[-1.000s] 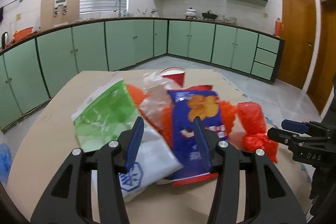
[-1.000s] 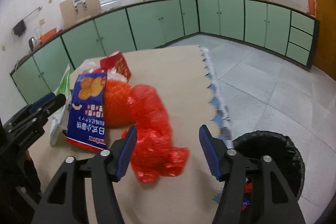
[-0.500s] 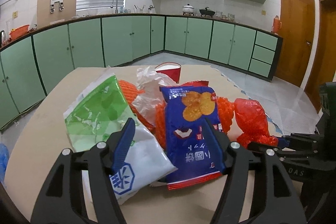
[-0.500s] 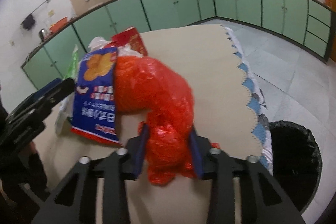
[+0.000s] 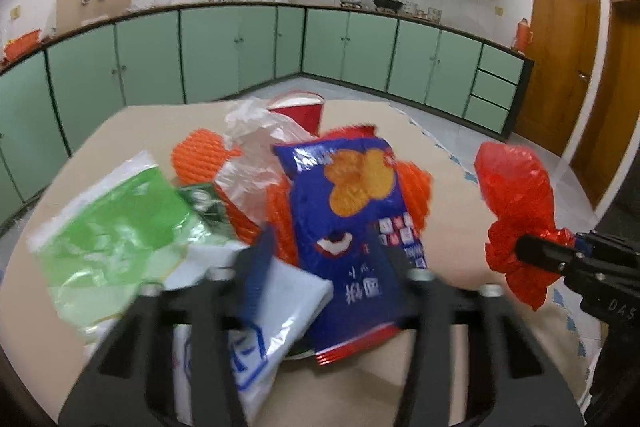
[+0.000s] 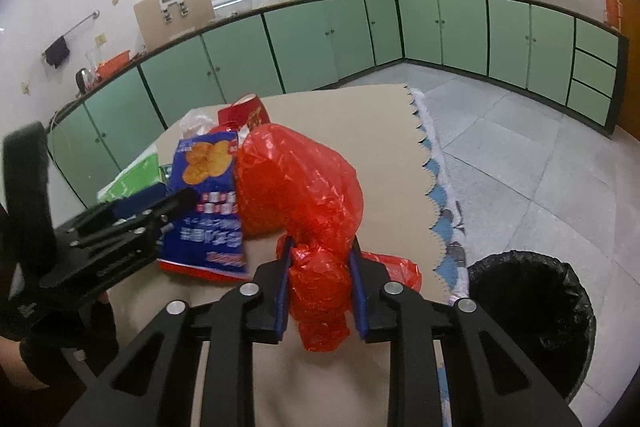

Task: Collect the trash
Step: 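Grasp the red plastic bag with the right gripper while the left grasps the blue chip bag, then carry both bags over the black bin and open both grippers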

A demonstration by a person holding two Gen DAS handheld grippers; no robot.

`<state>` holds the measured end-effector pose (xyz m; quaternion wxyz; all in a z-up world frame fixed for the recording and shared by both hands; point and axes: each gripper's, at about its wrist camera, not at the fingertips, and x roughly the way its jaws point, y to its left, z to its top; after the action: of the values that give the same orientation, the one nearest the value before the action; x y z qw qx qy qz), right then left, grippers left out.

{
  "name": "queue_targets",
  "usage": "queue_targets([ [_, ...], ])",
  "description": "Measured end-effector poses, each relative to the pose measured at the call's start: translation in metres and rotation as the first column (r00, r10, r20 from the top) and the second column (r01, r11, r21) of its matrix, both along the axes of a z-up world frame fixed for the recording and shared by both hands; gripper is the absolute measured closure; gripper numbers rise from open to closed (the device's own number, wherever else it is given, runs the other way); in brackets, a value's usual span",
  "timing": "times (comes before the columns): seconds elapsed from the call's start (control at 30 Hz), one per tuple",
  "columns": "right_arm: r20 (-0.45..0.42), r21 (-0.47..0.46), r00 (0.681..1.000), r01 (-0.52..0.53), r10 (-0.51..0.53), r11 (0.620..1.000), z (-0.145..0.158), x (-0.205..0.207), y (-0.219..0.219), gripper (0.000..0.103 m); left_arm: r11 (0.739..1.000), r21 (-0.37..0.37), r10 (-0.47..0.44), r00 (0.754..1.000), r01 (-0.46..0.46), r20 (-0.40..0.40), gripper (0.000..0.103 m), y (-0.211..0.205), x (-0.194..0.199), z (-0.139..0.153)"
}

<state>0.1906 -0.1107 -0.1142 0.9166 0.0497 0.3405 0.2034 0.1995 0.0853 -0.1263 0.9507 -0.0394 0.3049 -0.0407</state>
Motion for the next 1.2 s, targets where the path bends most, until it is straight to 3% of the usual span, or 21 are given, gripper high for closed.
queue_targets([
  [0.07,-0.002,0.008,1.0,0.007,-0.007,1.0,0.0,0.0,-0.002,0.078,1.0,-0.013,-0.011,1.0,0.011,-0.008,0.087,-0.001,0.002,-0.001],
  [0.27,-0.018,0.036,1.0,0.011,-0.011,0.999,-0.004,0.001,-0.006,0.078,0.999,-0.037,-0.038,0.999,0.039,0.022,0.096,-0.004,-0.006,0.002],
  [0.47,-0.011,0.038,1.0,0.013,-0.013,0.999,-0.004,-0.001,-0.006,0.078,0.996,-0.062,-0.058,0.997,0.062,0.053,0.099,-0.006,-0.025,0.011],
  [0.7,0.055,0.052,0.998,0.036,-0.039,0.998,0.018,-0.012,-0.019,0.078,0.993,-0.071,-0.08,0.988,0.09,0.134,0.1,-0.015,-0.046,0.035],
  [0.97,0.109,0.07,0.989,0.088,-0.095,0.994,0.038,-0.03,-0.045,0.078,0.988,-0.041,-0.137,0.969,0.149,0.204,0.1,-0.046,-0.054,0.055],
  [1.2,0.118,0.075,0.976,0.175,-0.183,0.982,0.042,-0.043,-0.082,0.078,0.976,-0.04,-0.2,0.955,0.214,0.218,0.1,-0.081,-0.048,0.058],
])
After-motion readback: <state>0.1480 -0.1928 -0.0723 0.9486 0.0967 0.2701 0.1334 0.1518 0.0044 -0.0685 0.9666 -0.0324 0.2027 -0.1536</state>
